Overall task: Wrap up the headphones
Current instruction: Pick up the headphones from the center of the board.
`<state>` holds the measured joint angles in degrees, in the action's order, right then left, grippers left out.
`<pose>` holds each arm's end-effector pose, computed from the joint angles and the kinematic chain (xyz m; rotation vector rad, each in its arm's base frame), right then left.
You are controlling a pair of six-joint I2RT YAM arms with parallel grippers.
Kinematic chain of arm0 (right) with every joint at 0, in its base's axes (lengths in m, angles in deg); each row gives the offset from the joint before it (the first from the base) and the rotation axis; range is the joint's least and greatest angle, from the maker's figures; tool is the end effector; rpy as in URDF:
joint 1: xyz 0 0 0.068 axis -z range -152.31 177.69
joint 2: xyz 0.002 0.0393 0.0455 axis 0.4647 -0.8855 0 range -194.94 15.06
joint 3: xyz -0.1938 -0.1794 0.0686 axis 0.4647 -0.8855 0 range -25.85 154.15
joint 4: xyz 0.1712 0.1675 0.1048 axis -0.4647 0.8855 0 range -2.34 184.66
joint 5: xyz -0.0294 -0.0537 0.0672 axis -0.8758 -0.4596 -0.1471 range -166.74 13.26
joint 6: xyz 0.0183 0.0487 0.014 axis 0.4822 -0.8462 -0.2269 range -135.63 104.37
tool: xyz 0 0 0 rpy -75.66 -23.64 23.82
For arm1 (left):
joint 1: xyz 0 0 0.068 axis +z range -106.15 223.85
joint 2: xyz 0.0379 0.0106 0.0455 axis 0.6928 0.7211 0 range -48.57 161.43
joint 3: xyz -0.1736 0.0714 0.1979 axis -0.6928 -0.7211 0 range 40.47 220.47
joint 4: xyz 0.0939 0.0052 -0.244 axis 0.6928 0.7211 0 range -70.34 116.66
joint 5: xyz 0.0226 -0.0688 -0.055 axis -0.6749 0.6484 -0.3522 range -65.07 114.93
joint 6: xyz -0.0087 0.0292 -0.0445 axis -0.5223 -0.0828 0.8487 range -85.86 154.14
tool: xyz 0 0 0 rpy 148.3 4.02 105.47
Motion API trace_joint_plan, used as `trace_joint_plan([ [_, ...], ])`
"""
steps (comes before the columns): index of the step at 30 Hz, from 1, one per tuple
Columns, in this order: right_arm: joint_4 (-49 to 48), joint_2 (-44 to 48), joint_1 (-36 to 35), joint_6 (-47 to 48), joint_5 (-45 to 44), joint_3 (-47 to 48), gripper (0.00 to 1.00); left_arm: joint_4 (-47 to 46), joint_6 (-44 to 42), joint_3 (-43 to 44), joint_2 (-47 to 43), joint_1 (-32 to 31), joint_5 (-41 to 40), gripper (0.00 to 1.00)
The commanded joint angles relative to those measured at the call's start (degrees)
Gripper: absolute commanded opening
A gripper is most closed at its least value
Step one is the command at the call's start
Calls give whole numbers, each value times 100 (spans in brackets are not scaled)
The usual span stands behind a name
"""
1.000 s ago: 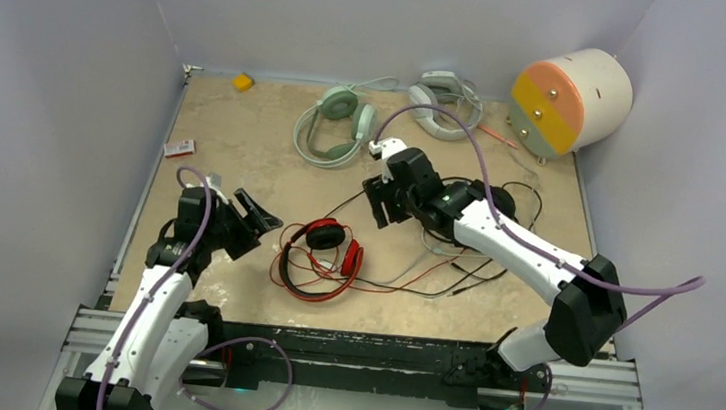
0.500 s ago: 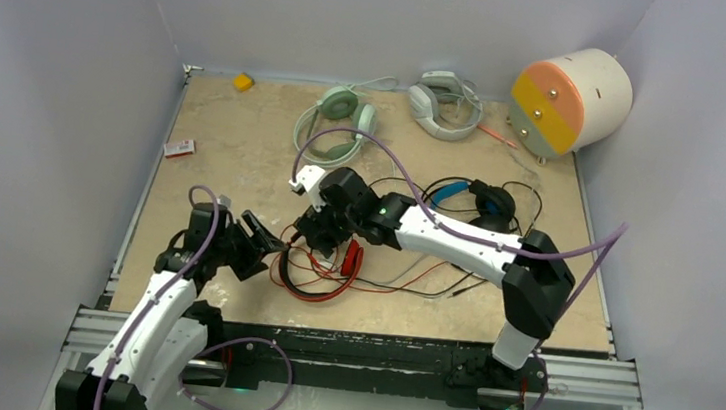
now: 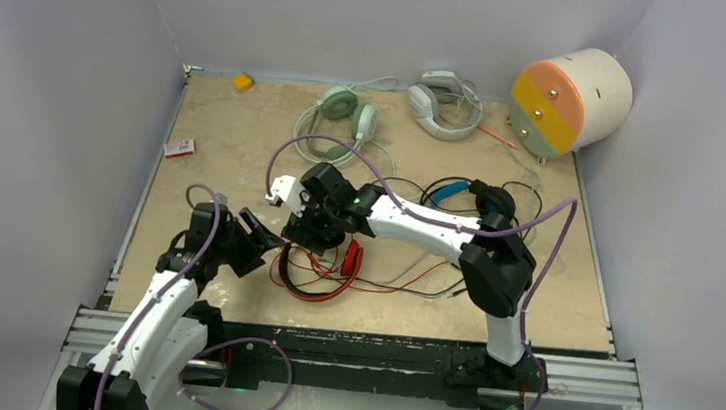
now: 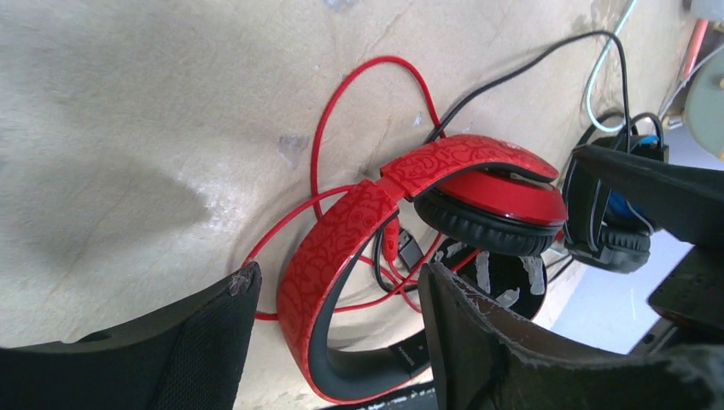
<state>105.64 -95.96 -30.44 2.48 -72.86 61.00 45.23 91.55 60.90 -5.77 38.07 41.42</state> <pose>0.2324 0.3783 0.2410 -1.4743 1.8219 0.4304 0.1465 -0.0250 0.1748 -0.9780 2.3465 -0.8244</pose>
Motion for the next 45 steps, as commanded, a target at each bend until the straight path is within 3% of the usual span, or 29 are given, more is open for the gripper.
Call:
trace_joint_plan([
  [1, 106, -176, -13, 291, 214, 285, 91, 370, 151, 198, -339, -28, -665, 66],
  [10, -277, -195, -1, 340, -179, -89, 68, 1212, 695, 459, -934, -28, -1406, 66],
  [14, -620, 284, 2, 72, -617, -534, 52, 857, 257, 537, -890, -28, -757, 72],
  [19, -1008, 1085, 237, -565, -1394, -1245, 47, 139, -514, 656, -487, -33, 232, 99],
  [21, -965, 1370, 411, -945, -1468, -1458, 39, -190, -658, 641, -385, -28, 628, 100],
  [26, -540, 1988, 727, -1996, -1881, -1811, 34, -608, -936, 808, -375, -215, 977, 100],
  [32, 107, 2190, 1056, -3003, -1970, -1915, 33, -635, -1425, 1186, -255, -1058, 84, 98],
  [41, 284, 2120, 1076, -3335, -1936, -1841, 32, -415, -1811, 1924, 905, -2702, -2232, 95],
  [45, 236, 2098, 1081, -3382, -1644, -1821, 32, -425, -2035, 2216, 1397, -3109, -2963, 93],
])
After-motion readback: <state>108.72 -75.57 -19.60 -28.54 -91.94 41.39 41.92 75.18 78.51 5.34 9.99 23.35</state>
